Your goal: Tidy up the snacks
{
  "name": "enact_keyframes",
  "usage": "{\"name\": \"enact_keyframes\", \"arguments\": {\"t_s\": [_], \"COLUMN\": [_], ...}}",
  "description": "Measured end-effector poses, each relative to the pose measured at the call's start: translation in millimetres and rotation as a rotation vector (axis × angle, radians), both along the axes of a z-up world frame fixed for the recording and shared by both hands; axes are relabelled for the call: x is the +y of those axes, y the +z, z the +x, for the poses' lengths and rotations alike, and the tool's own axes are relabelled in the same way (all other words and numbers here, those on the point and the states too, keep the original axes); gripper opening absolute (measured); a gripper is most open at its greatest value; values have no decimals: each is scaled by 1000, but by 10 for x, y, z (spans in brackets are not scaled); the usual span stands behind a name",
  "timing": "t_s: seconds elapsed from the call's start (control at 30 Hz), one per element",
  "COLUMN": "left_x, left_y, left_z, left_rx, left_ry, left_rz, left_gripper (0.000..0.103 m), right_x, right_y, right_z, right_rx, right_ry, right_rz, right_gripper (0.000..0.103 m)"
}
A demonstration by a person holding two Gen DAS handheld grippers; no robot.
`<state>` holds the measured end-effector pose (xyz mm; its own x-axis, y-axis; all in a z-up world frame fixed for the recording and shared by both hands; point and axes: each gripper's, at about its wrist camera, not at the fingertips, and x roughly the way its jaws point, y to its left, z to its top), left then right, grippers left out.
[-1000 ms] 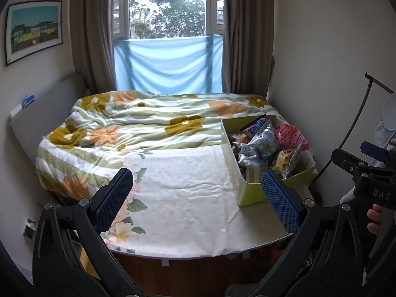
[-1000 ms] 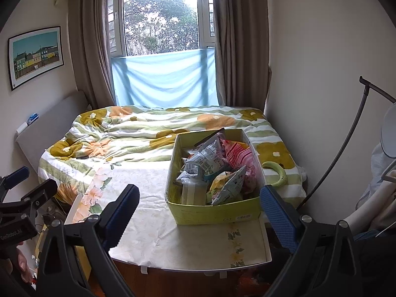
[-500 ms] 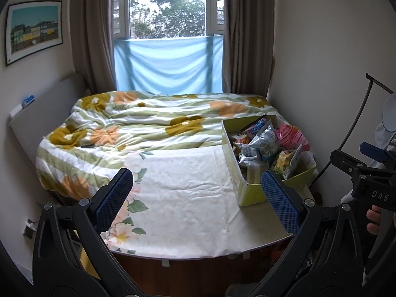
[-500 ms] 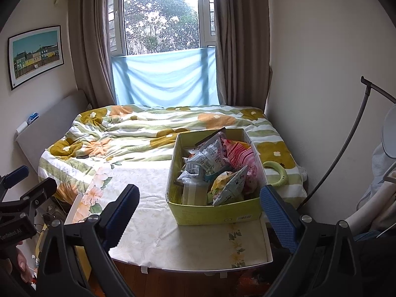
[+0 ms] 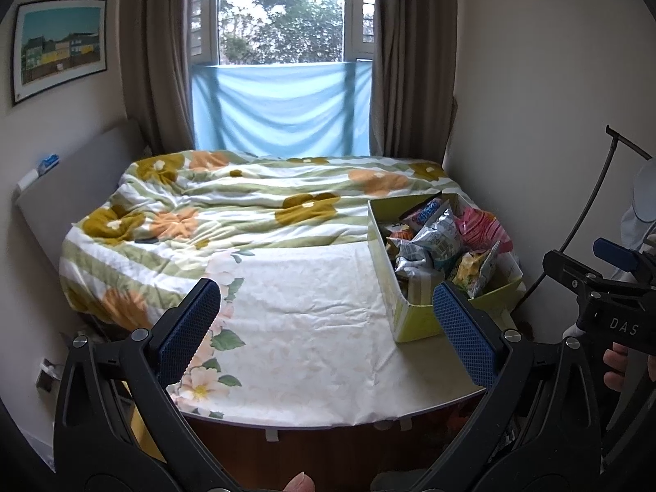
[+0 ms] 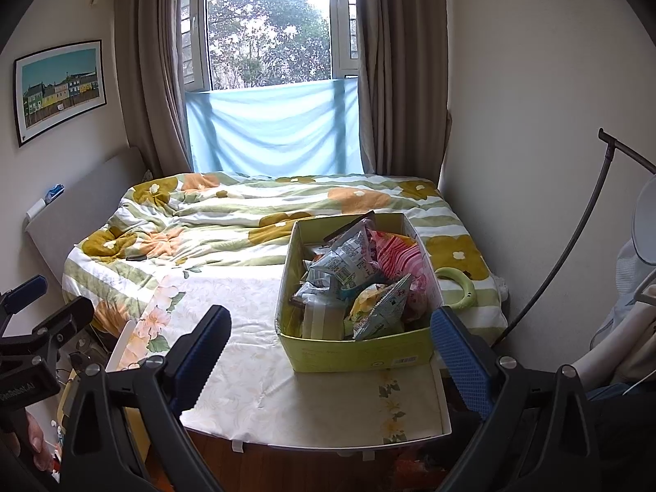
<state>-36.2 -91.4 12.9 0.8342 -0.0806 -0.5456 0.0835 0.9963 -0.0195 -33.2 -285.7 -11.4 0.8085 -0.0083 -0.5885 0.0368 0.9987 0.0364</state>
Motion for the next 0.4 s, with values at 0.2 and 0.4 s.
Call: {"name": "enact_keyframes", "arguments": {"t_s": [0.2,0.4], "left_x": [22,91], "left_y": [59,81], "left_z": [-65,-131], "left_rx": [-26,-49], "left_ry": [15,17], "left_rz": [17,2], "left_gripper": [102,102], "right_x": [9,42], "right_y": [-12,-28], "right_z": [-1,-6], "right_rx": [-2,-7], "right_ry": [2,10], "right_rz": [2,3], "right_gripper": [97,97]}}
